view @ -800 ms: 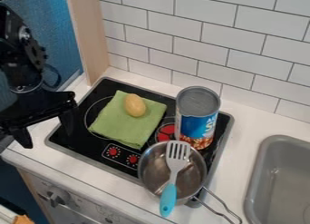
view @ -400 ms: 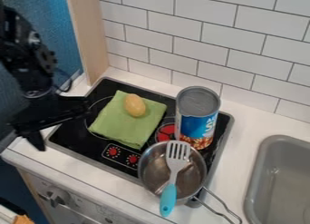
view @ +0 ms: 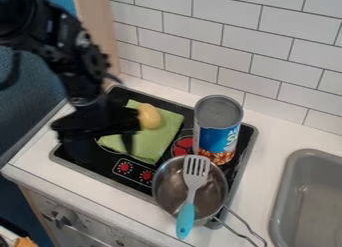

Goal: Remove the spatula

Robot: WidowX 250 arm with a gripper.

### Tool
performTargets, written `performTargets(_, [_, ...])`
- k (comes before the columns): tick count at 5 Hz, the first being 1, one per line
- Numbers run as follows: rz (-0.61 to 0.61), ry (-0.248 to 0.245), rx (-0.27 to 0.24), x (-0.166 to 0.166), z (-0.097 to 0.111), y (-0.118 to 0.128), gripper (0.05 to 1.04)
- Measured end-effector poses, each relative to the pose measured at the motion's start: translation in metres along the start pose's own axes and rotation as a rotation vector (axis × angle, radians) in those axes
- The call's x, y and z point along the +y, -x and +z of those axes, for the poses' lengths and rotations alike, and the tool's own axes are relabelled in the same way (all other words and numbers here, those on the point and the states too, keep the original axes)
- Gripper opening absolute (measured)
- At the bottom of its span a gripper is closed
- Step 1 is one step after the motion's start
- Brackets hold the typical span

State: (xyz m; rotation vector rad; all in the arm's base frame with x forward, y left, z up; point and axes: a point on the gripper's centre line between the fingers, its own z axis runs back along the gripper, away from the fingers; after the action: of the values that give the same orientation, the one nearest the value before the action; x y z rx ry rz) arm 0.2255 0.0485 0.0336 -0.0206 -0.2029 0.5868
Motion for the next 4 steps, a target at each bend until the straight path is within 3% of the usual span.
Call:
performTargets(3, [-0.180,0.057,0.030,-0.079,0.003,0.045,0.999])
performTargets(4, [-0.193,0.022,0.043,-0.085,-0.005,0.050,0.999])
